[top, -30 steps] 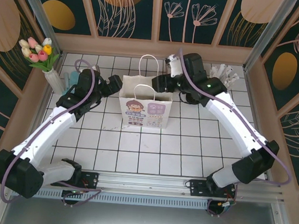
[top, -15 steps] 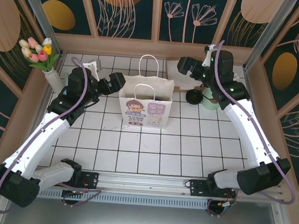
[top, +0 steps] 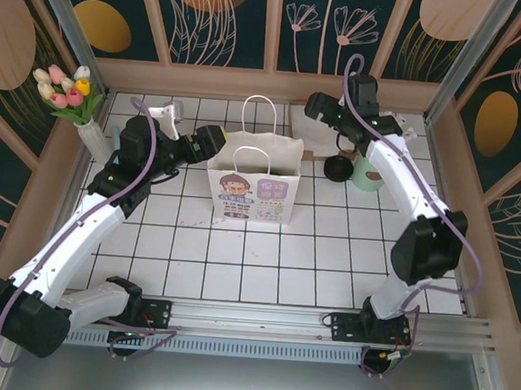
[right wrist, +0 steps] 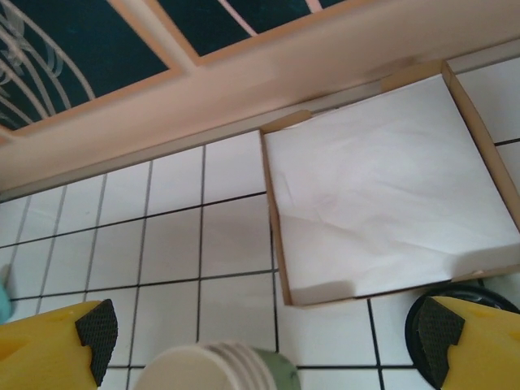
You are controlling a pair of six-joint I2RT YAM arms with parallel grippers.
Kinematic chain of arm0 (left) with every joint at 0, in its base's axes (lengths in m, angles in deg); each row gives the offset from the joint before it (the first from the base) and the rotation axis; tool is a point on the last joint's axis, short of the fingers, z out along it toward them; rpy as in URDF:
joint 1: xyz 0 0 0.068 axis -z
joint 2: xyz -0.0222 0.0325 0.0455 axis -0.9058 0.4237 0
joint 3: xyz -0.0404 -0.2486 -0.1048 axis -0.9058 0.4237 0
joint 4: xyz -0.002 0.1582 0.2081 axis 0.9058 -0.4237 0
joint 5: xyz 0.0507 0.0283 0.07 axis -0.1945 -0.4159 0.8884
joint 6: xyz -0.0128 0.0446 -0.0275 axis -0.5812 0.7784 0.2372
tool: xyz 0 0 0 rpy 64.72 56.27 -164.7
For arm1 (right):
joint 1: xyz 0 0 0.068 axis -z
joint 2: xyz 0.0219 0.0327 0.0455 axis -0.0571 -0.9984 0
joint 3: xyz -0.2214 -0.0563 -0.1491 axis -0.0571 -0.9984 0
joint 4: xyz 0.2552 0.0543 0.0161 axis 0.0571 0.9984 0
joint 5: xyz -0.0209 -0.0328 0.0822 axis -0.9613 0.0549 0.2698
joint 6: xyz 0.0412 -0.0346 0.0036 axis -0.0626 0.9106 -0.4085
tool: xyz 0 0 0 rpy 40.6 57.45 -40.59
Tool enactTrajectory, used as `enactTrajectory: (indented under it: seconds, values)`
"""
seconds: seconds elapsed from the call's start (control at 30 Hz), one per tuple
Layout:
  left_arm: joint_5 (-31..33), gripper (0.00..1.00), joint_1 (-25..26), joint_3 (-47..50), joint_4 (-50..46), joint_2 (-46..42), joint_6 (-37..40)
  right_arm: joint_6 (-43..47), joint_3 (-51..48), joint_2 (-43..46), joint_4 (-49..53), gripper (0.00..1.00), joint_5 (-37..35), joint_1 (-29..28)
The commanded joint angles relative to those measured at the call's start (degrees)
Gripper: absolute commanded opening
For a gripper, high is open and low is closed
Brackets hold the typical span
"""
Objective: Pack the takeout coffee
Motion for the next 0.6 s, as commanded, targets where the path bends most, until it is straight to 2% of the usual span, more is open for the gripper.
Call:
enactTrajectory:
  seconds: [0.0, 0.13, 0.33, 0.57]
  values:
    - [-1.08, 0.98, -0.29, 0.53, 1.14, 0.52, -0.8, 0.52, 5.13, -3.8, 0.68, 0.98, -2.95, 2.06]
    - [-1.09, 0.99, -0.29, 0.29, 0.32, 0.96, -0.58, -0.12, 8.55, -9.08, 0.71, 0.98, -1.91, 4.19]
    - [0.17, 0.99, -0.28, 0.77, 0.5, 0.63, -0.58, 0.96, 16.22, -17.51, 3.17, 0.98, -1.12, 4.31]
    - [-4.3, 0.99, -0.29, 0.79, 0.94, 1.25, -0.06, 0.29, 19.51, -22.73, 2.56, 0.98, -2.22, 4.3]
